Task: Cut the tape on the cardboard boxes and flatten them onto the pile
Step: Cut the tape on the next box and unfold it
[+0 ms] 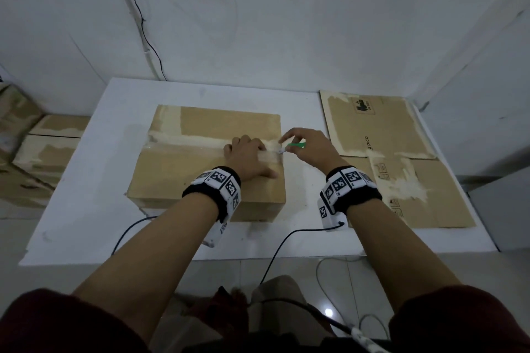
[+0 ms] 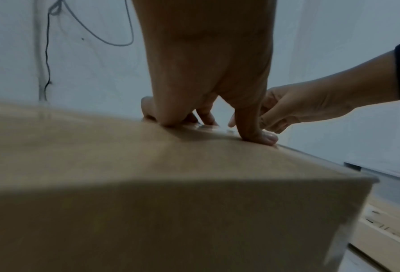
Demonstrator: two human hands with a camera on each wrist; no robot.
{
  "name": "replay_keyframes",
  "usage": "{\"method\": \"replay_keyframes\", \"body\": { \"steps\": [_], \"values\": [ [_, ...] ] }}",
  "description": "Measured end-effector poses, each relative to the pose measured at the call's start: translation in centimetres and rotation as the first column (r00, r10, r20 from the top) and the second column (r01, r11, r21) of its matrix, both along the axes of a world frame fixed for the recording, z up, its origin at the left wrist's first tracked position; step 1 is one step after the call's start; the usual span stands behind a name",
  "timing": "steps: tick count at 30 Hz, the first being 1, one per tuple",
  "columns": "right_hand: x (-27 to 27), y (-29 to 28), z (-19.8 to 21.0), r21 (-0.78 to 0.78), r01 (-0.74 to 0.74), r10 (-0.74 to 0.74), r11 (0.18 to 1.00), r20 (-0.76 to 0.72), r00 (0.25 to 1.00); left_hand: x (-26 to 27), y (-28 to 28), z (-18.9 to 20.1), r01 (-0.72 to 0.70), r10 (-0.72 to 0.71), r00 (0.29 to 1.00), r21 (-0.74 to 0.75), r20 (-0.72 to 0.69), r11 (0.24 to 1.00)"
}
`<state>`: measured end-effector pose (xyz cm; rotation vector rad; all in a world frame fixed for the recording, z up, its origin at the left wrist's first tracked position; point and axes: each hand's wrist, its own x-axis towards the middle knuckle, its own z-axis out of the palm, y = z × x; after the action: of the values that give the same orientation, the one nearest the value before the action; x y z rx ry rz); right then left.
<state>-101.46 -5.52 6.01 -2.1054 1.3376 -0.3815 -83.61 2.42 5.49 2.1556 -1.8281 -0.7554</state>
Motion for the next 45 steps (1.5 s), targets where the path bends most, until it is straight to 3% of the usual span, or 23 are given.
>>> {"method": "replay_keyframes", "body": {
  "steps": [15,20,23,26,29,33,36,38,40,42,45],
  "values": [
    [-1.0,1.3,-1.8,0.116,0.089,-0.108,0.989,0.172,0.979,0.1,0.2,-0.9,-0.034,0.022,0.995,-0.126,-0.097,0.991],
    [-1.8,1.9,-2.0,0.224,0.022,-0.064,0.974,0.182,0.981,0.3,-0.1,0.1,-0.05,0.028,0.994,-0.205,-0.108,0.977],
    [-2.1,2.2,-2.5,0.243,0.037,-0.091,0.969,0.215,0.972,0.5,-0.7,1.9,-0.047,0.026,0.998,-0.359,-0.063,0.932],
    [-2.3,2.1,-3.1,0.182,0.204,-0.254,0.962,0.32,0.913,0.9,-1.3,3.5,-0.011,0.021,1.0,-0.548,0.012,0.836],
    [-2.6,1.7,-2.7,0.182,0.33,-0.377,0.926,0.397,0.837,1.0,-1.1,4.2,0.01,0.066,0.993,-0.613,0.1,0.79],
    [-2.3,1.0,-2.1,0.265,0.303,-0.398,0.915,0.471,0.788,0.2,1.3,5.7,0.019,0.08,0.99,-0.68,0.113,0.733],
    [-1.5,1.1,-1.6,0.359,0.253,-0.416,0.899,0.511,0.752,-0.3,2.8,5.6,0.002,0.096,0.977,-0.458,0.192,0.889],
    [-1.1,1.2,-1.5,0.382,0.222,-0.407,0.897,0.521,0.751,-0.5,3.6,4.0,-0.019,0.068,0.983,-0.271,0.171,0.962],
    [-0.7,1.0,-1.6,0.358,0.201,-0.372,0.912,0.515,0.772,-0.7,4.0,1.8,-0.003,0.049,0.98,-0.233,0.191,0.973],
    [0.0,0.8,-1.9,0.277,0.19,-0.302,0.942,0.449,0.841,-0.5,3.7,0.1,0.007,0.065,0.956,-0.245,0.285,0.97],
    [1.3,0.9,-2.4,0.198,0.14,-0.206,0.97,0.365,0.908,0.0,3.0,-1.1,-0.099,0.132,0.973,-0.173,0.191,0.98]
  ]
}}
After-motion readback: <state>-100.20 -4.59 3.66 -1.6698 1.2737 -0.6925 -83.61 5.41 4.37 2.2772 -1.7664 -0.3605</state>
